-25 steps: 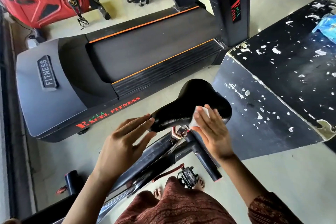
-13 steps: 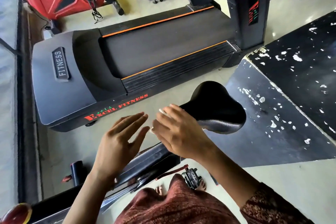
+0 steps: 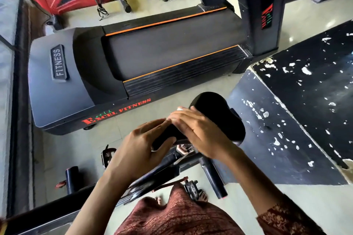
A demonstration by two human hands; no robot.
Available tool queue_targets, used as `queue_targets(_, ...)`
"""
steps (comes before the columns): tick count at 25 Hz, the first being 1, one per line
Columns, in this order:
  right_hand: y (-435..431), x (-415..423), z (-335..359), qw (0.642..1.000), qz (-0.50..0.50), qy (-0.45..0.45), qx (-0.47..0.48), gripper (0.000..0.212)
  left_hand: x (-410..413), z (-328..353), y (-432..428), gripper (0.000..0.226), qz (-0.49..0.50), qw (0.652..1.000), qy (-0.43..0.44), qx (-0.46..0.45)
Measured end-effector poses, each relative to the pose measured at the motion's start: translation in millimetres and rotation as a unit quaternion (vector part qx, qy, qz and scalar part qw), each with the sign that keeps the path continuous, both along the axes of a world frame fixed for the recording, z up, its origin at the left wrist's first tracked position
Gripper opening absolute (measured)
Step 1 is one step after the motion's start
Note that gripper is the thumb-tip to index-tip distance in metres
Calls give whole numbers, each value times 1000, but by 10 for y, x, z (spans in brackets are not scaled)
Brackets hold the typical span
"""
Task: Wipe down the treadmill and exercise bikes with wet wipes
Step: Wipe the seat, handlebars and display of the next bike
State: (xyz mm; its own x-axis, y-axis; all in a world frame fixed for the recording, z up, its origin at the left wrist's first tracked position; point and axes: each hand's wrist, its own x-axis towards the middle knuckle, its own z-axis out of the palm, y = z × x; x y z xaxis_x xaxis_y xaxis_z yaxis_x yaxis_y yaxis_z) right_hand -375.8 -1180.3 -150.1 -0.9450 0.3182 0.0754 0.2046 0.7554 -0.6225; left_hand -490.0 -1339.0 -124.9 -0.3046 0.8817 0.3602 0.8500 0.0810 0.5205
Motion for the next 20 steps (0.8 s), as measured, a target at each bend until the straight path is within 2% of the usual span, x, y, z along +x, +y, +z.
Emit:
queue_targets(3,516,86,-66,993,-102,-48,31,56,65,22,136,44,18,999,34,-28)
queue_targets(4,550,168,-82,994,-97,-50,26,58,87,16,168,45,25,998,37,-38)
queue_targets(7,262,448,-100,998,57,-2,16,54,110,15,213,50,52,997,21,-61)
queue_targets(8,280,542,-145,997,73,11,24,51,116,22,217,50,62,996,25,-65)
queue_targets(10,564,549,-182,1000,5,17,16,53,149,45,240,51,84,993,41,-78)
queue_targets(12,790,353,-125,999,-23,-20,14,59,199,78,300,52,101,989,49,-101)
queue_targets(16,622,-153,-28,986,131,-98,17,41,238,140,490,57,131,975,38,-174)
queue_targets(20,936,-337,-47,979,79,-165,95,39,292,168,683,39,145,967,65,-200)
